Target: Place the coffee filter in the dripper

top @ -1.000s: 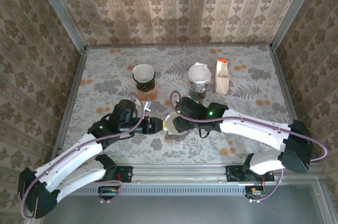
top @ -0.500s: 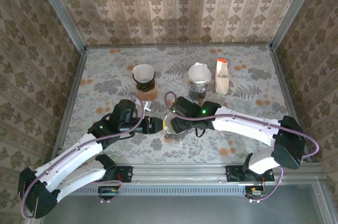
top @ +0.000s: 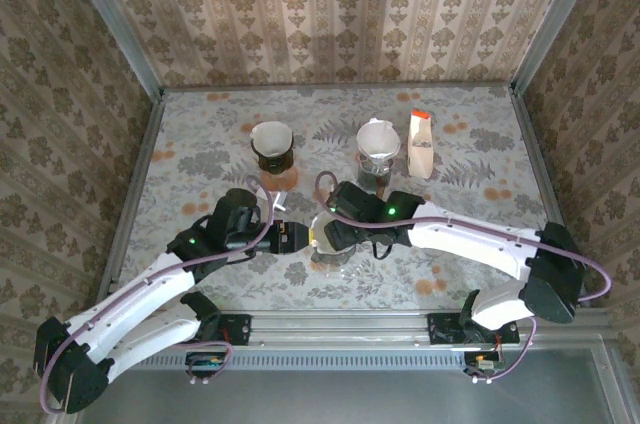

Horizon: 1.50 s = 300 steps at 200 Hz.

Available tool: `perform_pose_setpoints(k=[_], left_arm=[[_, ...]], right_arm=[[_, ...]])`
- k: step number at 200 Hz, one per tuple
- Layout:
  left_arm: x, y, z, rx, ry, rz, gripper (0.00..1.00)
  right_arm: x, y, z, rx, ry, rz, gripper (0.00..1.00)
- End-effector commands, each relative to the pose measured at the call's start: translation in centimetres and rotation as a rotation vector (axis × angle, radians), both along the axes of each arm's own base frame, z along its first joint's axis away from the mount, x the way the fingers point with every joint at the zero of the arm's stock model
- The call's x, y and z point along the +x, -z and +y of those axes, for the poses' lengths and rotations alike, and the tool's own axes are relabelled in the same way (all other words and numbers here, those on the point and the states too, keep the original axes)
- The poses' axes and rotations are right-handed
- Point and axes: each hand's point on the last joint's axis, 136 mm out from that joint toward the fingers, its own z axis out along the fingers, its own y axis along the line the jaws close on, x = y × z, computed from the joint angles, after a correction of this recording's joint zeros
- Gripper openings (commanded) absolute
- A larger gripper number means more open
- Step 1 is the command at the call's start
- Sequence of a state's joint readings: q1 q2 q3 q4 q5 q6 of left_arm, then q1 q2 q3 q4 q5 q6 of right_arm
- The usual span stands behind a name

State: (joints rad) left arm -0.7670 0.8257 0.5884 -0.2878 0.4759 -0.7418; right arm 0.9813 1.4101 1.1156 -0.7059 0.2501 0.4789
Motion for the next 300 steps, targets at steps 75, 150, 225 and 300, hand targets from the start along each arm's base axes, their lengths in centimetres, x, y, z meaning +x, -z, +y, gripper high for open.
perform_pose_setpoints(k=[75,150,225,300], left_arm=[[-0.1,-0.1,-0.1,-0.012,-0.002,0.012,0.54],[0.2,-0.5,0.6,0.006,-0.034,-0.006,0.57],[0.7,-2.1,0.9,-0.026,-0.059,-0.049,0.60],[1.7,-5.4,2.8,-0.030,-0.116,-0.136,0.67]], right_arm=[[-0.2,-5.5,-3.2,0.096,0.086,-0.136,0.81],[-0.1,-6.4,-3.9,0.124,0.107,-0.177,0.82],[-0.2,-6.8,-4.3,0.135,0.117,-0.187,0.82],[-0.1,-9.6,-6.6,0.154,0.172,-0.285,0.83]])
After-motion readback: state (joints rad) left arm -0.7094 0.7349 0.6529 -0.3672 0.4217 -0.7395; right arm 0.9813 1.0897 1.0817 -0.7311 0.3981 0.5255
